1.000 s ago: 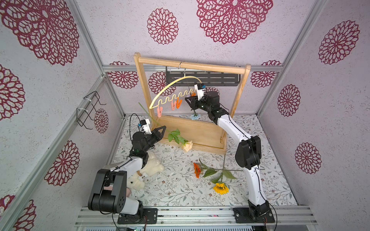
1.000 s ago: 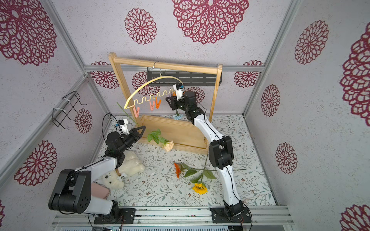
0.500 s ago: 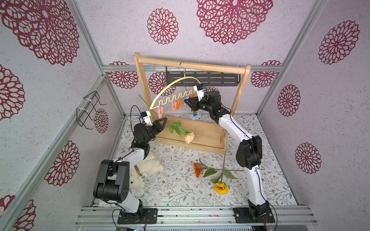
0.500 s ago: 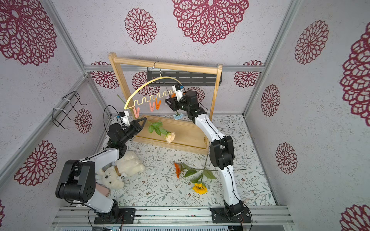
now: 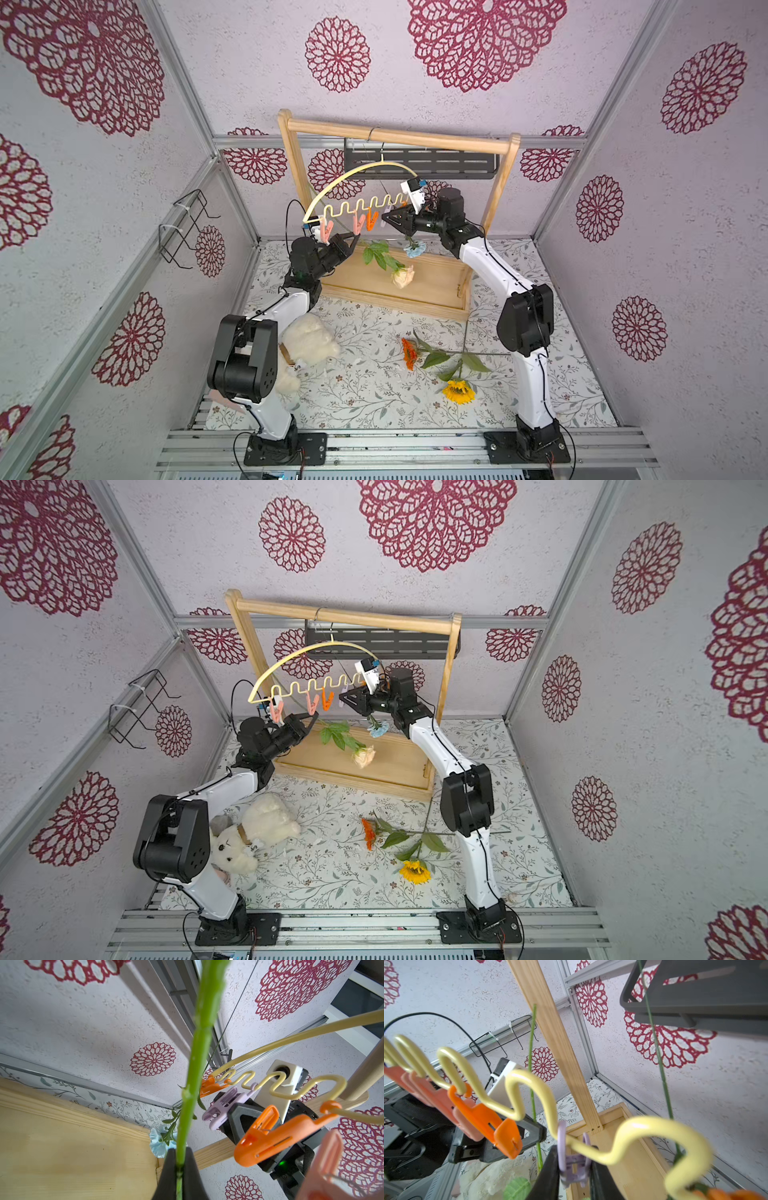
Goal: Dry the flowers on a clothes hanger
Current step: Open the clamp at the hanger, then clamp the flower onto the hanger.
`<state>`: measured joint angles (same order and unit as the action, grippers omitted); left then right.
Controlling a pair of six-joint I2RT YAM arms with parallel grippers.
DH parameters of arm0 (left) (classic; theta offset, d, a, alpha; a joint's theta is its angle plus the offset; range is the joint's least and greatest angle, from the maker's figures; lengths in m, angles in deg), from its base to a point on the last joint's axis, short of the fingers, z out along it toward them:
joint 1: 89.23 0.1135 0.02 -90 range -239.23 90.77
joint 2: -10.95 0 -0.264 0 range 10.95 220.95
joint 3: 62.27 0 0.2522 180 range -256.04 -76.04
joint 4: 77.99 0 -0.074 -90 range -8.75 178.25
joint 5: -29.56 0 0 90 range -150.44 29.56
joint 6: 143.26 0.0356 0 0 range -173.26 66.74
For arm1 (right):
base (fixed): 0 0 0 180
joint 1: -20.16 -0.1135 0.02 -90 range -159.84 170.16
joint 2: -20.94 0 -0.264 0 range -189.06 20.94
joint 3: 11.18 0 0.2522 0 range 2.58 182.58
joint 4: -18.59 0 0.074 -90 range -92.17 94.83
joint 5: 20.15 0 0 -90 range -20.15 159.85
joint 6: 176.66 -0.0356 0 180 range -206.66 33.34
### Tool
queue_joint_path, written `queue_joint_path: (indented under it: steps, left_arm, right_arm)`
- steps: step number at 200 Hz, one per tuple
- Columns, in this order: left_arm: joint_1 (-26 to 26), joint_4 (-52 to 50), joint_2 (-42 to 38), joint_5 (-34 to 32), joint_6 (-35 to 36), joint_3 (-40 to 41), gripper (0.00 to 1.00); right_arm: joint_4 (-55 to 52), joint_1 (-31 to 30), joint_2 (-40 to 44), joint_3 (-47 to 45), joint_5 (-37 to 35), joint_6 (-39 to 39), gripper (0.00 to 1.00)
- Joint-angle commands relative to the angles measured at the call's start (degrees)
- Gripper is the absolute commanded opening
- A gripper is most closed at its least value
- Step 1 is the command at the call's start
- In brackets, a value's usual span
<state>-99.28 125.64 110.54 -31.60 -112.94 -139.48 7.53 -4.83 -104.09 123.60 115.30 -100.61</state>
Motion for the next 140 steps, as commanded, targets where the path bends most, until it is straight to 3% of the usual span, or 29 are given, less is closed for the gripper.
queue_joint_path:
  steps: [1, 60, 140]
  left_arm:
    - [-0.74, 0.31, 2.01, 0.63, -0.3, -2.28, 0.0]
    - [-1.82, 1.32, 3.59, 2.54, -1.73, -5.16, 0.0]
    - [-2.77, 4.67, 6.32, 4.14, -5.34, -8.25, 0.0]
  right_arm:
    - [2.77, 0.29, 5.23, -0.7, 3.96, 1.61, 0.08]
    - [5.39, 0.28, 7.03, -4.87, 6.14, 1.36, 0.03]
    - [7.14, 0.08, 8.48, -7.88, 7.46, 1.19, 0.05]
